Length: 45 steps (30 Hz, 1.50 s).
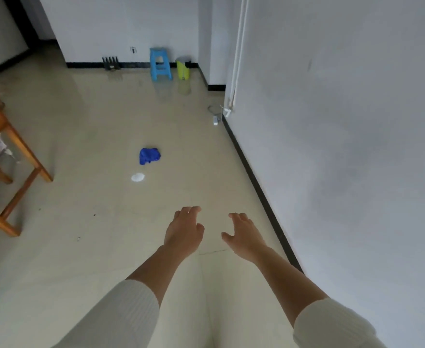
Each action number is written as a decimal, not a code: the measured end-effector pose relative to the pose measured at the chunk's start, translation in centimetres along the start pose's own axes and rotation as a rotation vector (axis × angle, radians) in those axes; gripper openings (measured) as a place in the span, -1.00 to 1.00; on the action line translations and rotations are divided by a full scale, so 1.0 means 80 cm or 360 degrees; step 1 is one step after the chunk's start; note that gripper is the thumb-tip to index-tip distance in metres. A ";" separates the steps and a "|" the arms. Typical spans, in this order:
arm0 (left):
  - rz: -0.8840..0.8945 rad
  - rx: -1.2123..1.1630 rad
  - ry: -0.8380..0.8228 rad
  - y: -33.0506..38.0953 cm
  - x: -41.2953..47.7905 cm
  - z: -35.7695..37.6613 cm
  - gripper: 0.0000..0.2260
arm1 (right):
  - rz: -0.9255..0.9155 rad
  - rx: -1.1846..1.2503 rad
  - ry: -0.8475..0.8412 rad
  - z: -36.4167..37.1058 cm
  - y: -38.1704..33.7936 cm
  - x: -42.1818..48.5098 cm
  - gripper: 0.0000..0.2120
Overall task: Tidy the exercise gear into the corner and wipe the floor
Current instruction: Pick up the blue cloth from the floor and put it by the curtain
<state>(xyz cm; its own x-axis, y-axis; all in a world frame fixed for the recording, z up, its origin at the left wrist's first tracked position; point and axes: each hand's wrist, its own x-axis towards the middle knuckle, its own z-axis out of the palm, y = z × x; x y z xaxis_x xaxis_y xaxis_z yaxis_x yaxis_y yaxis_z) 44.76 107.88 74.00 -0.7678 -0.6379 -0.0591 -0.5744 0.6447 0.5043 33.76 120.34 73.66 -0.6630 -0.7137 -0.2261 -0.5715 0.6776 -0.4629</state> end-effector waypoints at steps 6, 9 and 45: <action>-0.0171 -0.0005 0.0131 -0.076 0.125 -0.065 -0.58 | -0.0180 -0.0119 -0.0087 -0.004 -0.090 0.160 -0.41; -0.0234 0.0002 0.0195 -0.126 0.195 -0.098 -0.58 | -0.0259 -0.0161 -0.0125 0.003 -0.141 0.243 -0.41; -0.0378 -0.0084 0.0130 -0.638 1.205 -0.381 -0.58 | -0.0106 -0.0186 -0.0332 0.053 -0.619 1.316 -0.49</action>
<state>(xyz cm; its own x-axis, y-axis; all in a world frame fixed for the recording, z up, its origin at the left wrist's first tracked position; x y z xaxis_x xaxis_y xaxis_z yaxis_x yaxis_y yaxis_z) 8.69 0.64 68.78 -0.5865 -0.8021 -0.1124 -0.7186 0.4514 0.5290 -5.67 10.91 69.16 -0.5149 -0.7705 -0.3759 -0.6705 0.6351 -0.3834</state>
